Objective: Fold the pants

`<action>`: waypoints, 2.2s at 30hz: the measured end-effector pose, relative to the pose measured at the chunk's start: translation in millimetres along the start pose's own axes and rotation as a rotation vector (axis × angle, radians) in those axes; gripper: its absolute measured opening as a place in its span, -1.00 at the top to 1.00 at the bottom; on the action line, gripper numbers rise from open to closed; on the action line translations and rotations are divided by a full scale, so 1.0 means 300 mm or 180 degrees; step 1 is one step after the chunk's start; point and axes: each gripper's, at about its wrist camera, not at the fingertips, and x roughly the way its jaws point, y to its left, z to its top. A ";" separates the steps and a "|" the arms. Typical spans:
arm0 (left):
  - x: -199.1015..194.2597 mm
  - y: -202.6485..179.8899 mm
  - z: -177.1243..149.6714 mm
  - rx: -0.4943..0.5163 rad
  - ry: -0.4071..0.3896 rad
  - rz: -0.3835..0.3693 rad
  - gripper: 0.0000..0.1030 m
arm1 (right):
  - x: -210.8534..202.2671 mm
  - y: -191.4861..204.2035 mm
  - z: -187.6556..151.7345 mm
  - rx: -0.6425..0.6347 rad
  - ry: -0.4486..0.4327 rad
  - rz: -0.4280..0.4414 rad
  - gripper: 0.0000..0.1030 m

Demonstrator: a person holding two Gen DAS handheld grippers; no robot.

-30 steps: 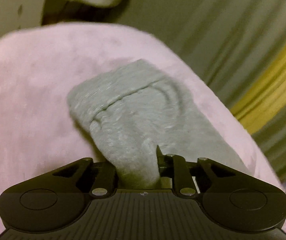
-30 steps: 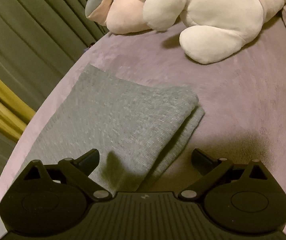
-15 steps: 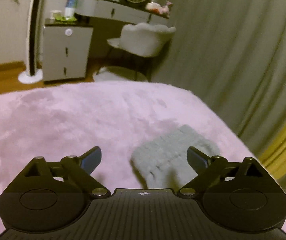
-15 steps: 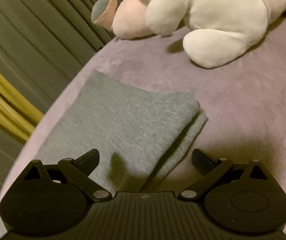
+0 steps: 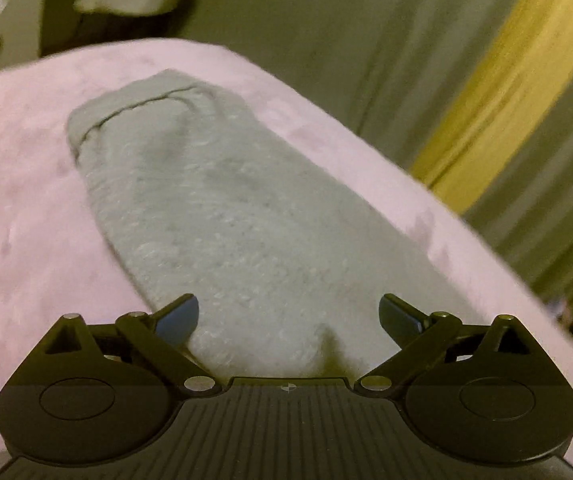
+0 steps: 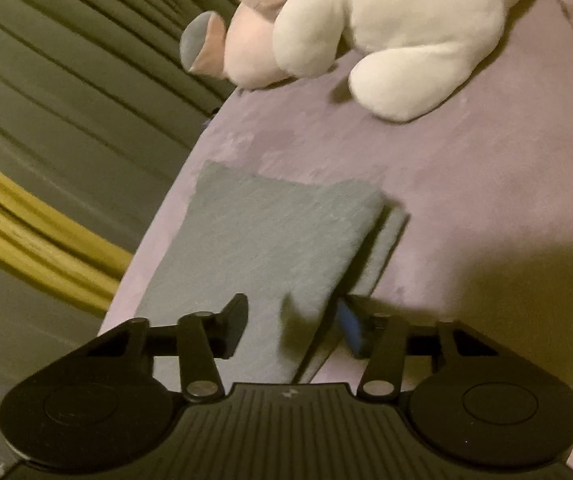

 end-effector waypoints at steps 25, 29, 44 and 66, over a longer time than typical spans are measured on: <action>0.020 -0.132 -0.057 0.0643 -0.0016 -0.0387 -0.94 | -0.112 0.243 -0.022 -0.0688 -0.0472 -0.0391 0.49; 0.088 -0.239 -0.139 0.0891 0.0495 -0.0787 -0.94 | -0.014 0.438 -0.159 -0.1020 0.0428 0.0466 0.02; 0.133 -0.304 -0.243 0.1712 0.0654 -0.0393 -0.94 | 0.195 0.278 -0.259 0.0212 0.1769 0.0590 0.05; 0.185 -0.369 -0.257 0.1970 0.0206 0.0088 -0.97 | 0.223 0.610 -0.399 -0.2413 0.1831 0.0270 -0.91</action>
